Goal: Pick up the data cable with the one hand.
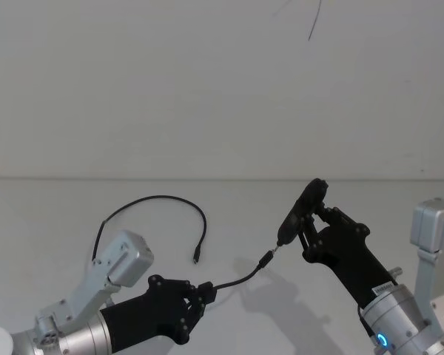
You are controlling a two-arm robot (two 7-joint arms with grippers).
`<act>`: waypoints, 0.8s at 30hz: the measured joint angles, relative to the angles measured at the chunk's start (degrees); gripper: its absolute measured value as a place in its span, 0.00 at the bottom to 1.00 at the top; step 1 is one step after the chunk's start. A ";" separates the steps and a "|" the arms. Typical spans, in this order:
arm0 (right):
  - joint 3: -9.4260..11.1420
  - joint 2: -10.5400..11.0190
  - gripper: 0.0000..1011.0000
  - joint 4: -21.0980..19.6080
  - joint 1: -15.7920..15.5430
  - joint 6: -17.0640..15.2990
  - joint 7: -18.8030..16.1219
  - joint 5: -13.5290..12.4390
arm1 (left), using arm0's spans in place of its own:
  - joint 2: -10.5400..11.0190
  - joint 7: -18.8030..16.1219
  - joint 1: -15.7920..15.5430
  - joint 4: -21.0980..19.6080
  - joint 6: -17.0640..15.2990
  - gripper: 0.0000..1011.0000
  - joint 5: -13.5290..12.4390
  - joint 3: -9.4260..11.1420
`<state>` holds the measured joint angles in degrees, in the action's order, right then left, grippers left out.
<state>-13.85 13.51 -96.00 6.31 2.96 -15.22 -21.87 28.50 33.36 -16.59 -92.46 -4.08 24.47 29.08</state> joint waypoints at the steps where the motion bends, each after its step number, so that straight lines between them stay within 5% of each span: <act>1: 0.01 -0.01 0.27 0.11 0.07 0.02 -0.04 -0.02 | 0.00 0.00 0.00 0.00 0.00 0.05 0.00 0.00; 24: -0.12 0.16 0.27 0.40 0.42 -1.04 -1.22 -2.83 | 0.00 0.00 0.00 0.00 0.00 0.05 0.00 0.00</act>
<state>-13.97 13.68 -95.60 6.73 1.91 -16.45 -24.70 28.50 33.36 -16.59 -92.45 -4.09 24.47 29.09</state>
